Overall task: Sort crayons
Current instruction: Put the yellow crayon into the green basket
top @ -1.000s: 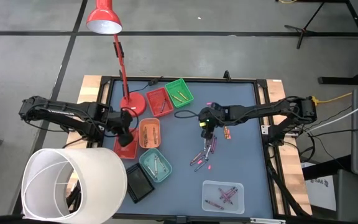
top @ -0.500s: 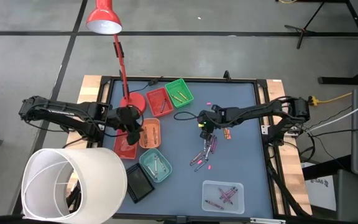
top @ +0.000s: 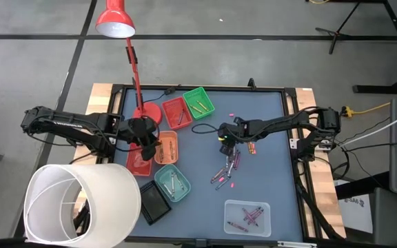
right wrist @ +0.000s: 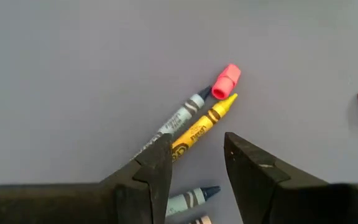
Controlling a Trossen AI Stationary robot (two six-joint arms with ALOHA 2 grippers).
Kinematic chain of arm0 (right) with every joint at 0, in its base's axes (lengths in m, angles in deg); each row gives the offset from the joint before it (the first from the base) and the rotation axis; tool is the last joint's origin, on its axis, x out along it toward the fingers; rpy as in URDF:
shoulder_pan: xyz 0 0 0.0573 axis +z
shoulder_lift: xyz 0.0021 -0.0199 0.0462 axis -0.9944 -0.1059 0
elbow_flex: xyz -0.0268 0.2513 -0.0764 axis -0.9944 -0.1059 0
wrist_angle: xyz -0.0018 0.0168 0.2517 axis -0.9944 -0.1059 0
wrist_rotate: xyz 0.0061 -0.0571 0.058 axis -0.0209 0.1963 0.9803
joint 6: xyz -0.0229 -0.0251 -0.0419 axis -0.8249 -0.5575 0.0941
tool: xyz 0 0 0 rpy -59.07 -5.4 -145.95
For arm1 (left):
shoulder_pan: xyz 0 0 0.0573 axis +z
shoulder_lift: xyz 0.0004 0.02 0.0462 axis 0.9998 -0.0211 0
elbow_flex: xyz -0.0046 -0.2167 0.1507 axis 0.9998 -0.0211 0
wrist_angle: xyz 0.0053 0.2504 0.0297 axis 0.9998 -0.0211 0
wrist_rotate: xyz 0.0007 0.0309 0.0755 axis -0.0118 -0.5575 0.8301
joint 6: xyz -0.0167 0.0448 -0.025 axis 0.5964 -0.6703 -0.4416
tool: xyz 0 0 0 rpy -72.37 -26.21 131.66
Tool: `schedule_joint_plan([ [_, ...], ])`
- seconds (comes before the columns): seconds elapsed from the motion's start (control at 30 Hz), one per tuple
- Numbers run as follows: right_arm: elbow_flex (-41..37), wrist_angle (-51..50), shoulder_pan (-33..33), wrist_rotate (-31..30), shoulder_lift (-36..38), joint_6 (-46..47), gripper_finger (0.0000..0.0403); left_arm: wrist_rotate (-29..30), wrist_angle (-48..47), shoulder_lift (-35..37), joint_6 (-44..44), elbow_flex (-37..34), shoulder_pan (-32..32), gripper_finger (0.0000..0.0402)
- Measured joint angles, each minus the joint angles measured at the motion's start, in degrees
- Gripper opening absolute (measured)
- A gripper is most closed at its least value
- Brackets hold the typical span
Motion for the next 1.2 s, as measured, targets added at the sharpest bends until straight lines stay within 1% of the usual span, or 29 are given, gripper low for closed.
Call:
schedule_joint_plan([
  [0.3,0.00,0.17,0.00,-1.51,-0.01,6.11,0.0144,0.44,0.00,0.00,0.02,0.00,0.00,0.0089],
  [0.5,0.00,0.13,0.02,-1.51,-0.01,8.31,0.0144,0.44,0.00,0.00,0.02,0.00,-0.02,0.0089],
  [0.93,0.00,0.13,0.13,-1.51,-0.07,8.42,0.0144,0.44,0.00,0.00,0.04,0.00,0.00,0.0089],
  [1.2,0.28,1.11,0.19,-1.15,-4.51,8.43,0.0144,0.44,0.24,-0.02,0.04,0.00,0.00,0.0089],
])
